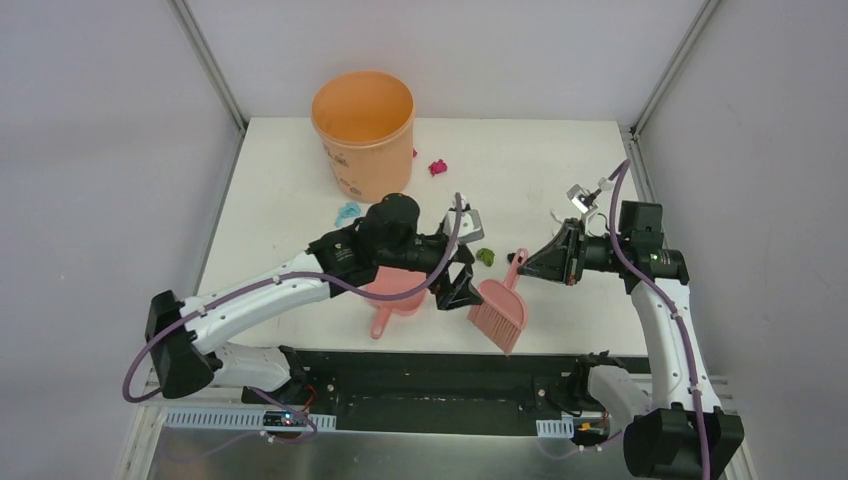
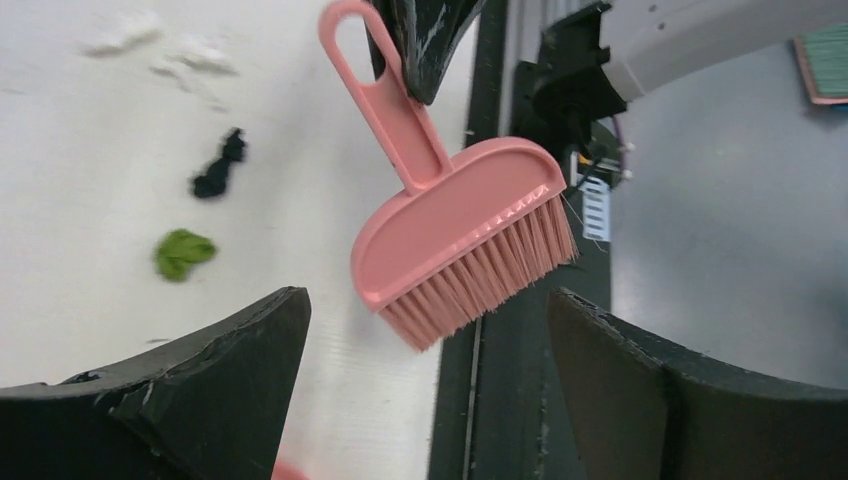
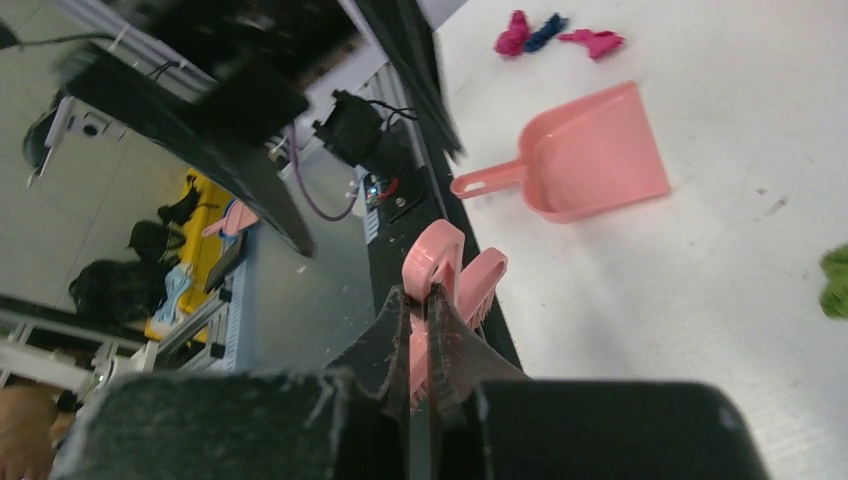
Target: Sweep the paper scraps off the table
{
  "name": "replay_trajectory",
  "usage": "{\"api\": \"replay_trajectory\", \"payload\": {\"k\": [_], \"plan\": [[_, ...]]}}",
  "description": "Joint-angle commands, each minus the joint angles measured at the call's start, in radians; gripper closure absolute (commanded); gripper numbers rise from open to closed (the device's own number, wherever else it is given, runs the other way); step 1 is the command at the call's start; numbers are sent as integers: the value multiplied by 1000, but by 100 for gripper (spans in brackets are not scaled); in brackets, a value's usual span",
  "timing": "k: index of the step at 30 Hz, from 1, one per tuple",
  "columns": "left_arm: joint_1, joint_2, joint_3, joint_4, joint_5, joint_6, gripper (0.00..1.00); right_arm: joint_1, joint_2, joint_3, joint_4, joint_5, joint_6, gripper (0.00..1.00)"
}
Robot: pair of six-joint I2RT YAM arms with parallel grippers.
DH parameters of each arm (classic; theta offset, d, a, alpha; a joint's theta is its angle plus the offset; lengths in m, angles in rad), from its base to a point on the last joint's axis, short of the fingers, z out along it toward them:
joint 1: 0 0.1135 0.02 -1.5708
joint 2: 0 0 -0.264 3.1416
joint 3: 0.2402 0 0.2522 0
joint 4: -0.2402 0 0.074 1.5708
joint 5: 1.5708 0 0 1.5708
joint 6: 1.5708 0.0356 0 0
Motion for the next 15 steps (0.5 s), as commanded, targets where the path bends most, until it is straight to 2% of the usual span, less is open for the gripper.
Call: {"api": "replay_trajectory", "payload": {"k": [1,4,8,13,15], "plan": [[7,96,-89,248,233,-151,11,48,-11,70,-9,-139,-63,100],[8,142,-117,365,308,-211,17,60,-9,72,-33,-141,-71,100],[8,188,-117,395,352,-223,30,65,-14,69,-40,-138,-69,100],[12,212,-114,396,400,-219,60,66,-16,55,-41,-100,-79,100],[13,211,-107,363,409,-204,78,65,-20,42,-42,-66,-85,100]]}}
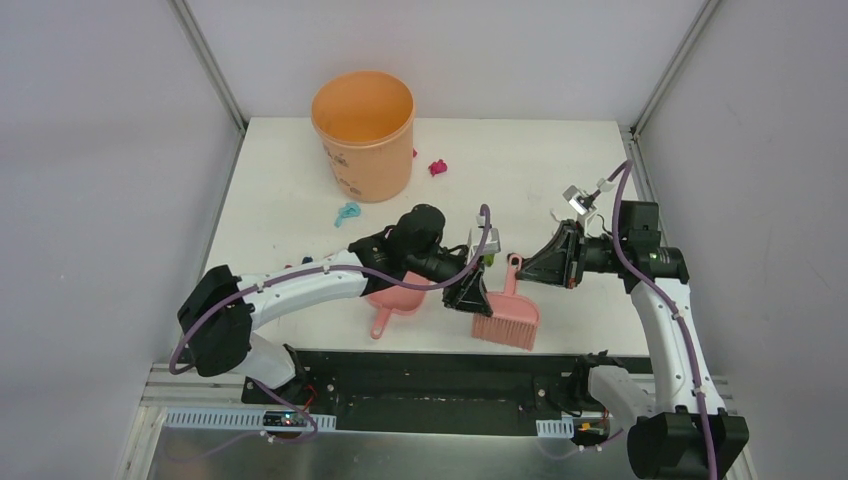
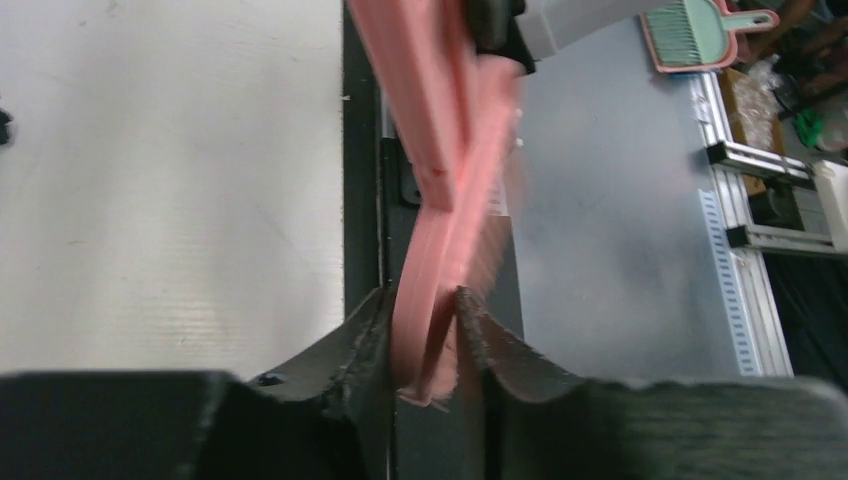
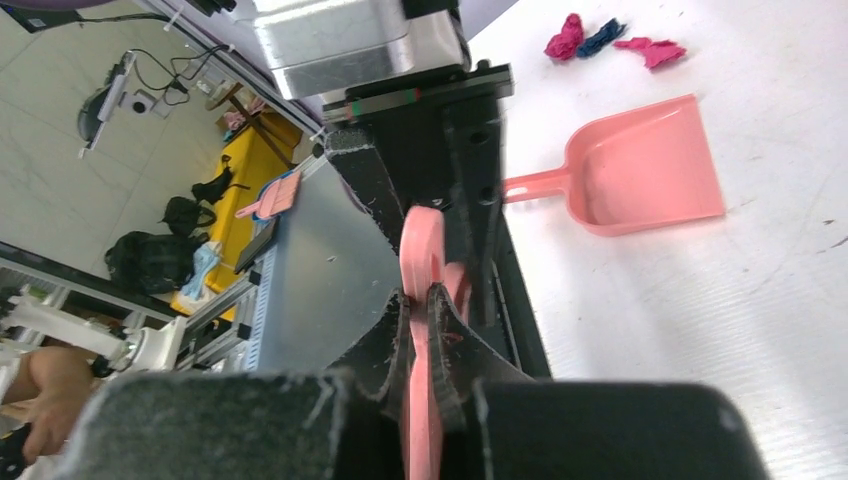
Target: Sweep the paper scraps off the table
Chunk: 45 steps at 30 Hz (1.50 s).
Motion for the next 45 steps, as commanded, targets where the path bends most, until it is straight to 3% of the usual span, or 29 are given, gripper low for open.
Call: {"api": "replay_trajectory", "payload": {"k": [1,2,3,4,6,8,10,12,19,25,31,45], "plan": [[6,-4,30,28,82,26,92,6,-19,-1,11,43,-55,100],[4,-6,48,-39,64,49,100,6,-21,-3,-4,66,-69,100],[3,-13,69,-103,35,80,100,6,-23,0,-34,92,-98,100],[3,-23,84,-162,12,110,100,6,-26,9,-64,124,-137,93],[2,-39,125,-307,-58,189,100,15,-31,37,-132,204,-218,58],[3,-39,191,-493,-140,285,100,28,-36,81,-228,276,-366,36],[3,-34,231,-633,-214,367,100,33,-44,127,-331,332,-504,25],[1,-37,235,-697,-255,409,100,46,-60,151,-360,390,-566,21],[-16,8,235,-697,-164,431,100,129,-68,131,-240,492,-534,19],[-16,37,227,-661,-87,422,100,197,1,126,-74,504,-356,19],[3,47,214,-581,-18,370,100,245,49,85,18,403,-262,20],[19,70,208,-528,56,321,100,269,64,6,113,307,-139,44]]}}
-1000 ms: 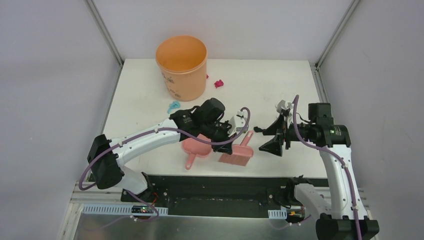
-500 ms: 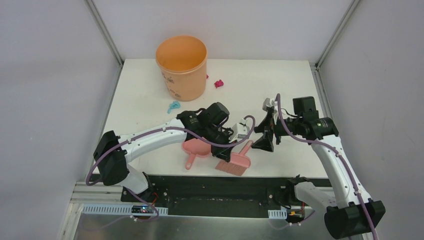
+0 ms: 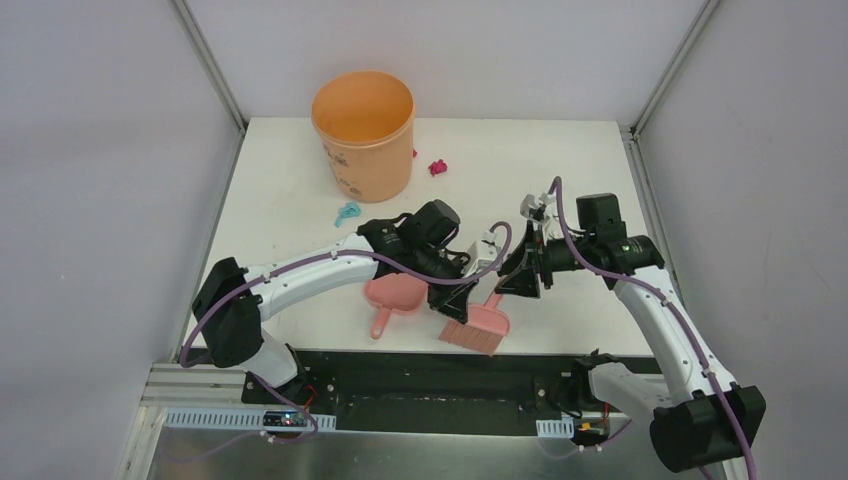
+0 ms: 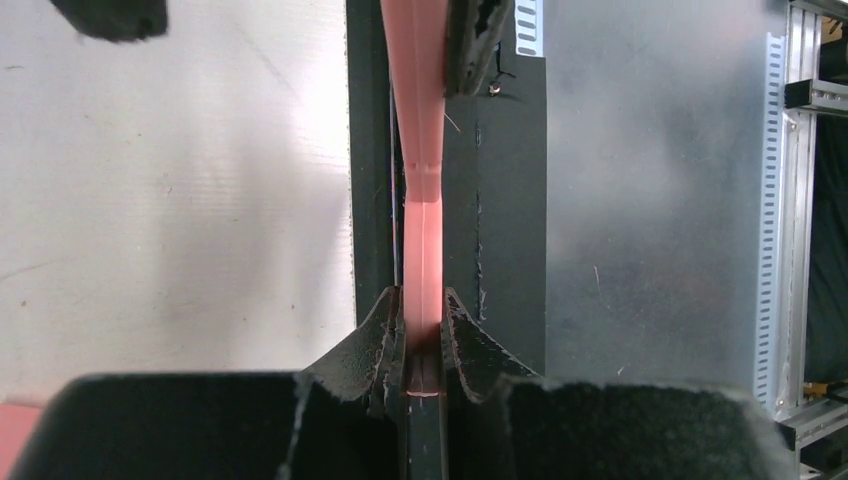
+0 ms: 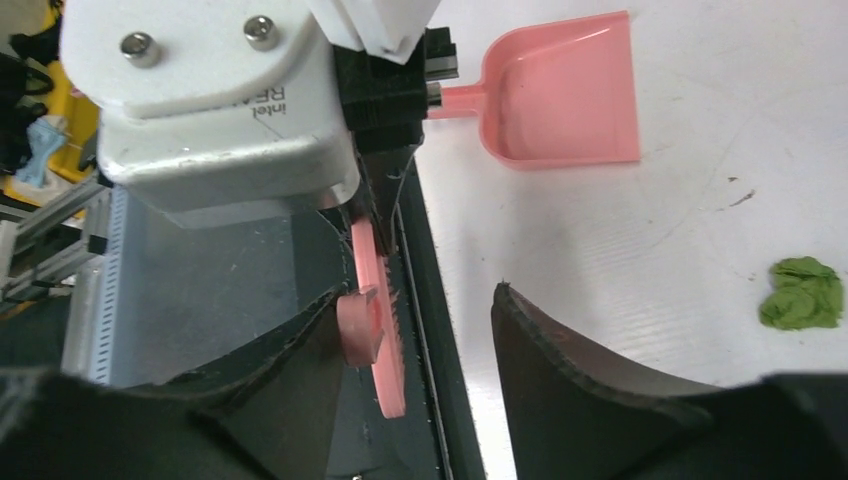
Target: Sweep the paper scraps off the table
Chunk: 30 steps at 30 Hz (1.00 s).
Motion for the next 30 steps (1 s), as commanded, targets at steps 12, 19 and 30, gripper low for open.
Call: {"api": "replay_trajectory", "payload": {"k": [12,19,30], "plan": [[52,-53,-61,260,27,-155,69,-94,-29,-78,295,-186,270,100],[158,-193,-336,870,80,-519,45,-153,-59,-153,598,-251,592,100],[160,-146,-291,797,149,-479,96,-176,-91,-177,606,-247,627,100]]}}
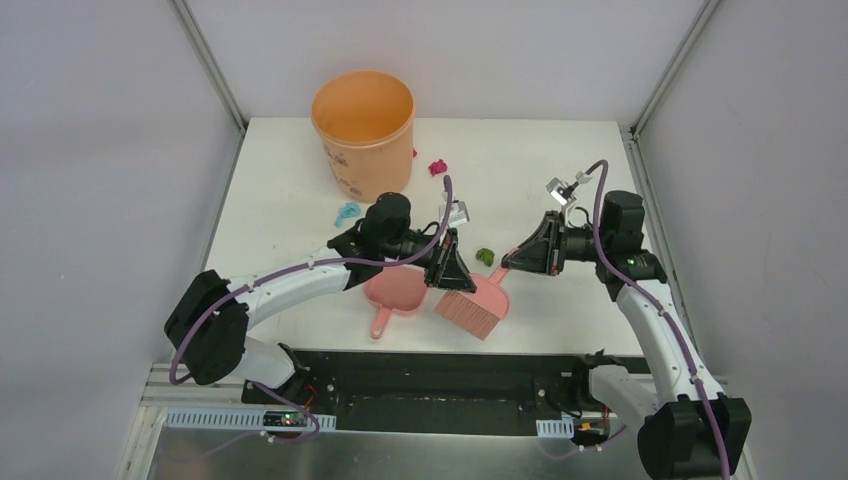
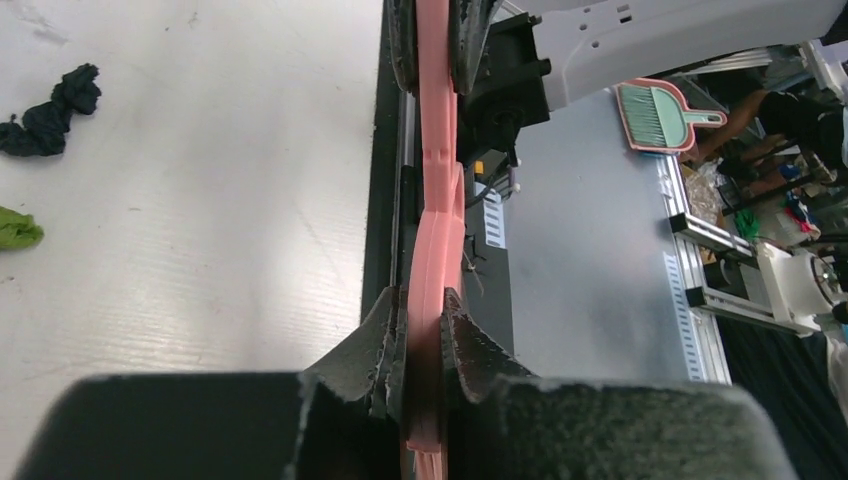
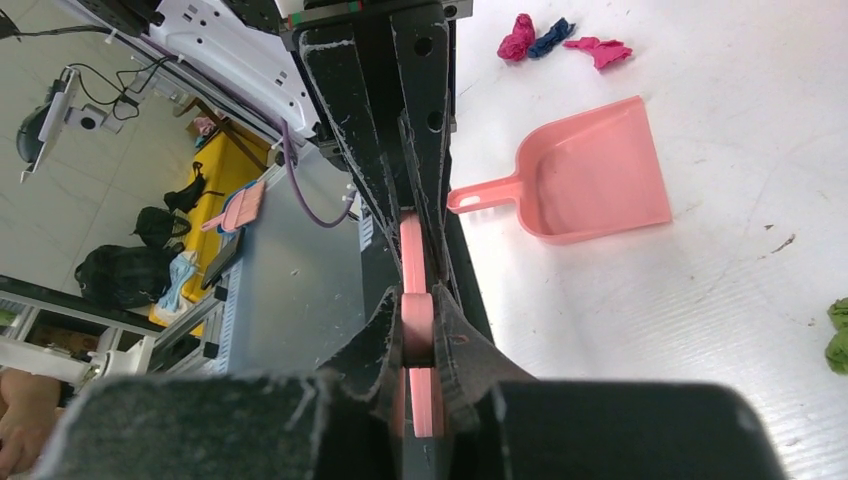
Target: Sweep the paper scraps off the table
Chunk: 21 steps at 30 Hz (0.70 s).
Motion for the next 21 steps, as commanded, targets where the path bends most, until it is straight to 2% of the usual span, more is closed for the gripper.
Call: {"api": "replay_trajectory", "payload": {"k": [1,2,3,4,6,8,10,13,17,18,21], "plan": [[-2,-18,52,-63,21,87,100,-24,-47,-13,44,-31,7,92],[-3,-28,71,-138,4,146,100,-27,-56,-4,-10,-29,-41,73],[-4,-38,89,-223,-12,204,100,-29,-64,29,-138,-11,-176,58],[-3,-48,105,-303,-27,265,100,-28,-67,83,-353,30,-381,47],[-7,-72,122,-430,-67,360,100,-17,-58,201,-703,122,-771,38],[-12,-105,118,-491,-65,434,100,-8,-35,278,-887,242,-972,35],[-13,-129,113,-493,-15,448,100,1,-4,326,-1009,300,-1112,34],[-13,-110,130,-522,37,452,100,37,51,354,-1069,315,-1143,31],[-13,-57,157,-536,69,430,100,194,122,381,-1041,377,-1055,18],[-13,-50,159,-535,70,428,100,232,136,387,-1032,389,-1043,20],[-14,-36,155,-523,75,418,100,249,176,404,-1022,351,-1034,24]]}}
